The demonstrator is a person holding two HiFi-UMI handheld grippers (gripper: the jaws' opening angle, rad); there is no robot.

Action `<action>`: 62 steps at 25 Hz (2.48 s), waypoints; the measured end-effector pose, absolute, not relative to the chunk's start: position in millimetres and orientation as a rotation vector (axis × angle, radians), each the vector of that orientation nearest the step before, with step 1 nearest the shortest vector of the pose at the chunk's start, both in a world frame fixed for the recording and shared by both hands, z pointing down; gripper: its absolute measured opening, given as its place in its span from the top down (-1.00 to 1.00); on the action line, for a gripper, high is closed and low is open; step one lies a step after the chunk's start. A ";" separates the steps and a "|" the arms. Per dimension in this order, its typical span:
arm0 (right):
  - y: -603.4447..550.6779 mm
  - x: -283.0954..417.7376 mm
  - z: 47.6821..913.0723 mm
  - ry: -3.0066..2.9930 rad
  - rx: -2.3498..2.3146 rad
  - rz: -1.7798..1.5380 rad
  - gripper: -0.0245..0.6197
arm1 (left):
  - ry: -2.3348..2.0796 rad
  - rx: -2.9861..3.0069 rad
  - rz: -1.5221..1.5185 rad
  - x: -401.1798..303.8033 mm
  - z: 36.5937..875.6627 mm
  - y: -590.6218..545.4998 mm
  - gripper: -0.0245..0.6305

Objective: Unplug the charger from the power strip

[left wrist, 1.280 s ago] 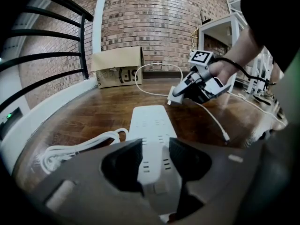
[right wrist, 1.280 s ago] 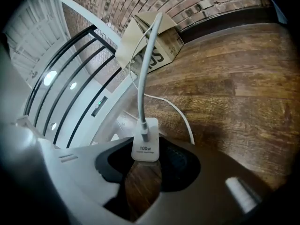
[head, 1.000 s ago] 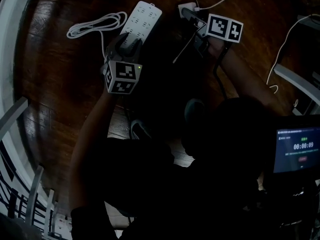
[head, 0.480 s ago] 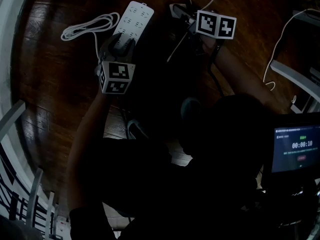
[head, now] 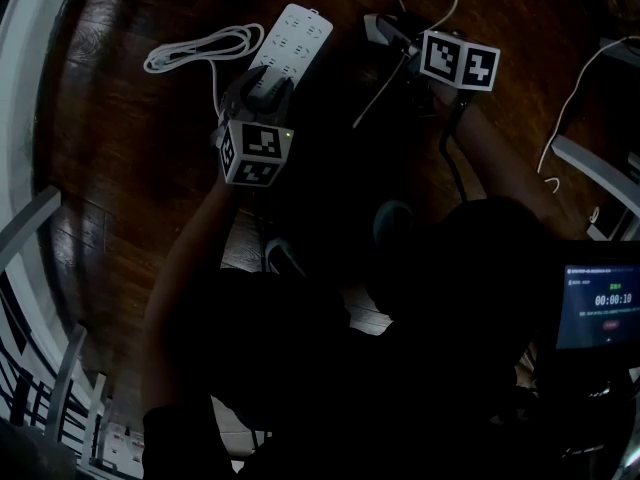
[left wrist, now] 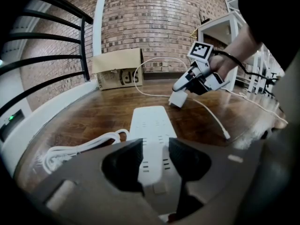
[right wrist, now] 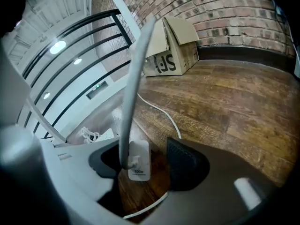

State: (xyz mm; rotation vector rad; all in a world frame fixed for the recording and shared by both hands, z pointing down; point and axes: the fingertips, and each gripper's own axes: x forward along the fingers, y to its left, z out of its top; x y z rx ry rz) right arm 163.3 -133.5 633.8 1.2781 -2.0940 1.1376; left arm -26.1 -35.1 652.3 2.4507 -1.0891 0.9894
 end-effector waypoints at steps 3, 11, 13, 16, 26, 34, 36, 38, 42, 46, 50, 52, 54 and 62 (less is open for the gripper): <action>-136.1 173.2 636.6 -2.038 1.318 1.121 0.12 | -1.094 2.456 0.991 -26.3 651.3 -35.2 0.39; -128.3 216.5 657.2 -1.849 1.480 1.235 -0.02 | -1.097 2.471 0.989 -25.1 649.8 -34.8 0.39; -127.0 224.9 656.5 -1.811 1.529 1.266 -0.10 | -1.097 2.471 0.988 -24.8 649.5 -35.2 0.39; -125.5 240.9 648.8 -1.731 1.617 1.271 -0.24 | -1.099 2.472 0.989 -25.0 649.7 -35.4 0.39; -134.0 287.9 600.8 -1.675 1.839 1.165 -0.30 | -1.105 2.480 0.991 -25.1 649.6 -35.1 0.39; -146.5 237.2 571.3 -1.885 1.737 1.157 -0.16 | -1.029 2.329 0.951 -34.3 642.0 -40.4 0.39; -149.1 214.0 559.5 -2.003 1.654 1.209 0.04 | -1.106 2.309 0.860 -46.1 617.9 -51.0 0.50; -151.3 184.8 539.4 -2.181 1.522 1.301 0.47 | -1.179 2.321 0.756 -58.7 584.8 -63.6 0.53; -152.9 143.1 484.2 -2.458 1.280 1.388 0.73 | -1.326 2.400 0.580 -92.4 502.3 -90.5 0.59; -157.7 129.5 421.9 -2.629 1.157 1.217 0.84 | -1.411 2.464 0.386 -118.7 406.0 -109.2 0.64; -161.7 125.8 357.9 -2.786 1.132 0.977 0.89 | -1.413 2.503 0.145 -117.0 310.3 -113.8 0.68; -162.6 119.4 329.4 -2.838 1.124 0.885 0.89 | -1.421 2.514 0.016 -113.1 276.5 -115.2 0.71; -164.7 114.3 308.7 -2.868 1.149 0.849 0.89 | -1.412 2.505 -0.059 -105.0 256.6 -115.6 0.72; -163.5 98.0 284.3 -2.872 1.226 0.697 0.89 | -1.402 2.554 0.030 -73.1 251.2 -116.0 0.72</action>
